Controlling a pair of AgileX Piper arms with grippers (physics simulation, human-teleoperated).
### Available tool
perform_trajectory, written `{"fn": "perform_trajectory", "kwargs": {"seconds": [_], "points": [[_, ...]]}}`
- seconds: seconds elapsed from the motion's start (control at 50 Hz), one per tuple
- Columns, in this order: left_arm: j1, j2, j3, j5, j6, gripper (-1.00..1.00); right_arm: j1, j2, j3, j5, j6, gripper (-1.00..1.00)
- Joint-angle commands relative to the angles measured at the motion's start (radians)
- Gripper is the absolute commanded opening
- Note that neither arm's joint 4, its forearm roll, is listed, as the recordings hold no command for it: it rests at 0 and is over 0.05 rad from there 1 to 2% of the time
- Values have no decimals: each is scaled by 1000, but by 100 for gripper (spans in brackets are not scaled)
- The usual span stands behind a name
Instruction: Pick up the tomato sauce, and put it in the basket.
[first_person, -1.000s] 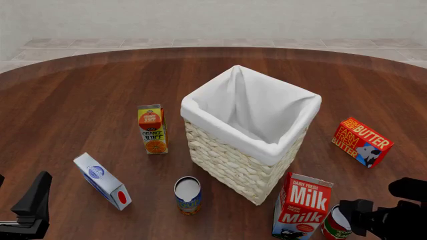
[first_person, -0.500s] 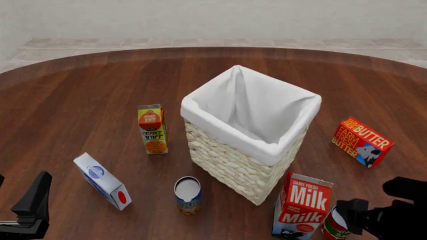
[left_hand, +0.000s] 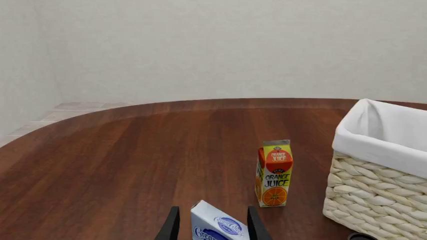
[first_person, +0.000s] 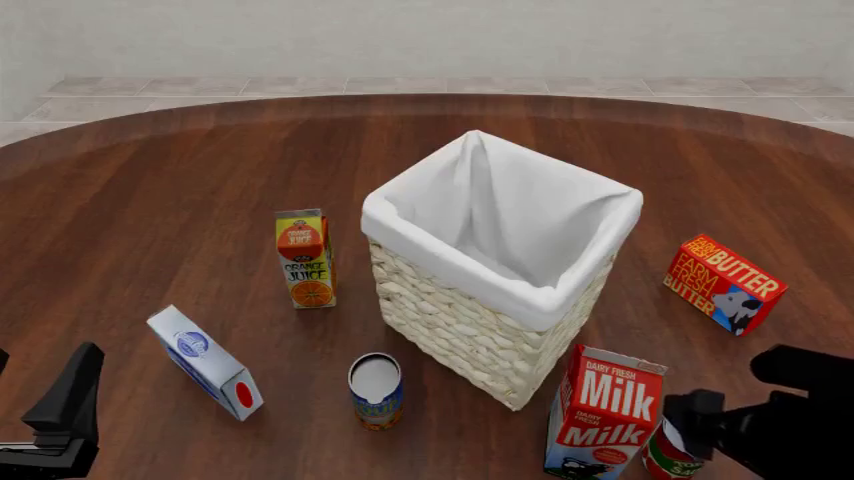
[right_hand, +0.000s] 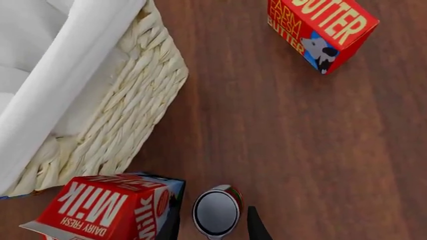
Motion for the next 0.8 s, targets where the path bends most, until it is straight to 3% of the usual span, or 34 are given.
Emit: {"fn": "perform_trajectory", "kwargs": {"seconds": [0.02,0.8], "points": [[-4,0,-1,2,1,100,-7,32,2,-18,-6,100],[-4,0,-1,2,1,100,-6,59,63,-57,8,100]]}}
